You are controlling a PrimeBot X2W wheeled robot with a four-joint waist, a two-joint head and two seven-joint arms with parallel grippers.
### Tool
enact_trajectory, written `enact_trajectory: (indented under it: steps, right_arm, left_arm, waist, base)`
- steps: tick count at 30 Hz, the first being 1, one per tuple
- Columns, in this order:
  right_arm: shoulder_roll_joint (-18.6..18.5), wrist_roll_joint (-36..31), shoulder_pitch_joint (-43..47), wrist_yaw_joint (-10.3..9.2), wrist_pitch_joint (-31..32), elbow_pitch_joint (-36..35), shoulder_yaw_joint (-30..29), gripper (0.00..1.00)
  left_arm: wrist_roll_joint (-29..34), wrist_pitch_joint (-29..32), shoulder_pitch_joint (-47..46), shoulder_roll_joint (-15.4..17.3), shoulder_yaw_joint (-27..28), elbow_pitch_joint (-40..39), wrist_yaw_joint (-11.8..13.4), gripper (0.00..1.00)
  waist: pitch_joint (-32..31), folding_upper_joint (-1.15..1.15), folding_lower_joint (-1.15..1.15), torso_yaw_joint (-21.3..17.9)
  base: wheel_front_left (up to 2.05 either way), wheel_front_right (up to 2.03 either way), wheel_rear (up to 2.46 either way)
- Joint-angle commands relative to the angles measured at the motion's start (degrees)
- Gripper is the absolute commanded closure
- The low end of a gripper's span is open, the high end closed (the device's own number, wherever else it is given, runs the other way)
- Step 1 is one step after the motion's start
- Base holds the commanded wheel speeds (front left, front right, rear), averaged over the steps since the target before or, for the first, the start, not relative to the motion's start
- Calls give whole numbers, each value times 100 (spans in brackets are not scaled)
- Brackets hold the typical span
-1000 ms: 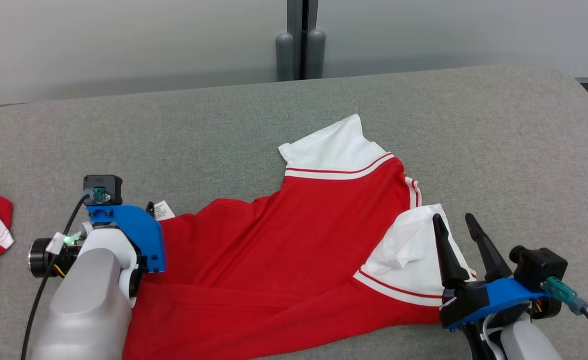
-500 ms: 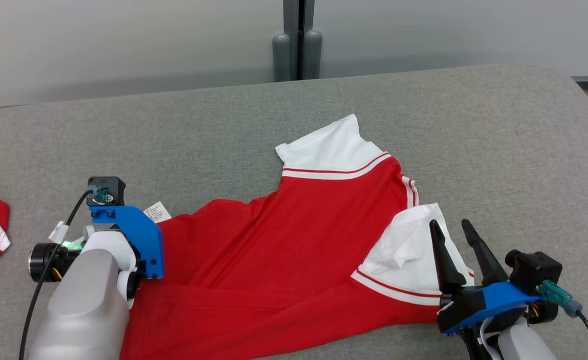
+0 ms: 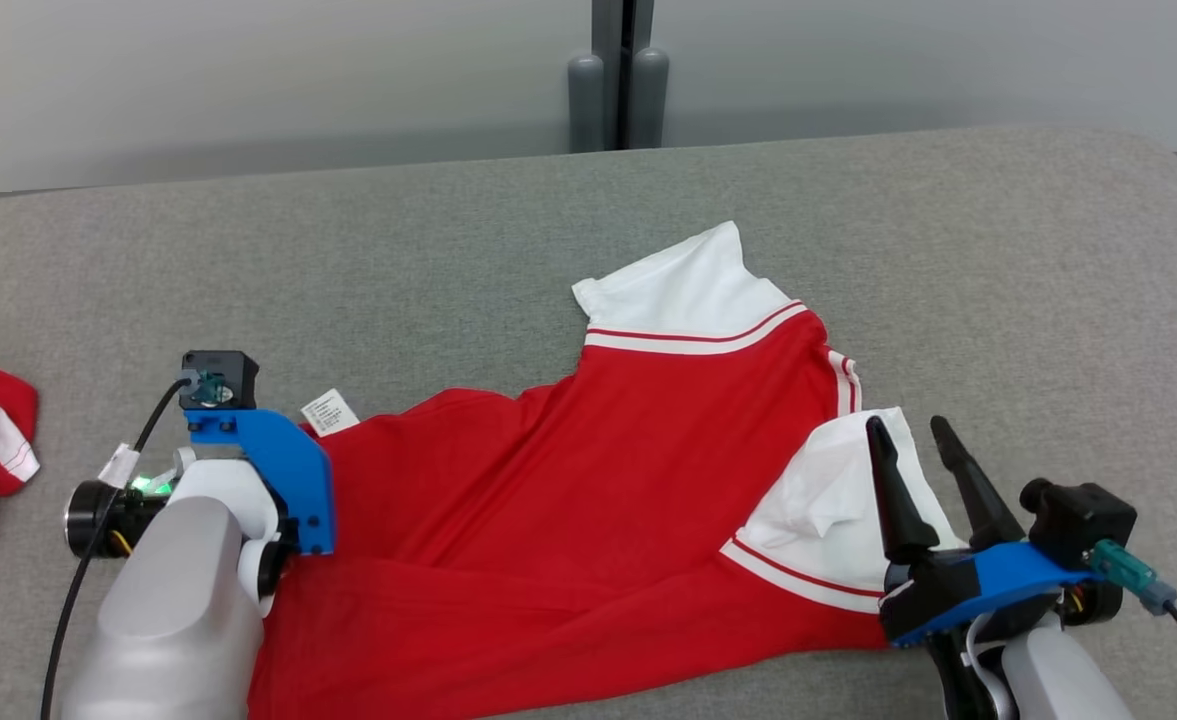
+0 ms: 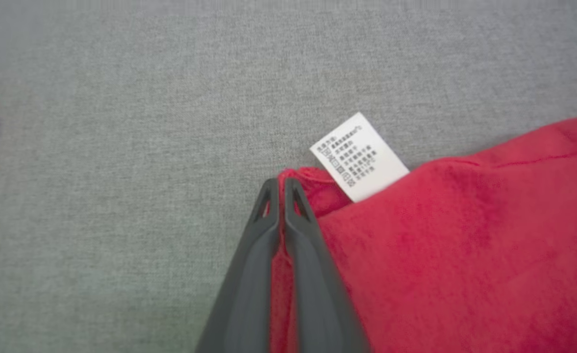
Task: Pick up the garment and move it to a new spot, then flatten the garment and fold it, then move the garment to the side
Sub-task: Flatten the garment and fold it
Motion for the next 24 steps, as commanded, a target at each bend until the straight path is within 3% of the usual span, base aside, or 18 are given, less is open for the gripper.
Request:
enact_trajectory:
  steps: [1, 6, 11, 17, 24]
  right_arm:
    - [-47, 39, -89, 1, -23, -33, -5, 0]
    - [-272, 12, -556, 1, -23, -27, 6, 0]
    - [-748, 99, -1516, 1, 27, 724, 272, 0]
    - [-1323, 346, -2840, 1, 748, 1836, 563, 0]
    - [-1784, 567, -3915, 1, 1361, 2564, 1057, 0]
  left_arm:
    - [26, -73, 33, 5, 1, -75, 38, 100]
    - [-13, -560, 109, -142, 24, -447, 245, 100]
    - [-50, -937, 74, -390, 15, -789, 475, 100]
    - [-99, -1276, -102, -632, -125, -1046, 676, 100]
    - [-391, -1503, -352, -752, -510, -1202, 763, 100]
  waist:
    - [15, 0, 0, 31]
    - [122, 0, 0, 250]
    - [328, 0, 0, 619]
    - [728, 0, 0, 1086]
    - [1245, 0, 0, 1563]
  base:
    - [0, 0, 0]
    - [0, 0, 0]
    - [0, 0, 0]
    - [0, 0, 0]
    - [0, 0, 0]
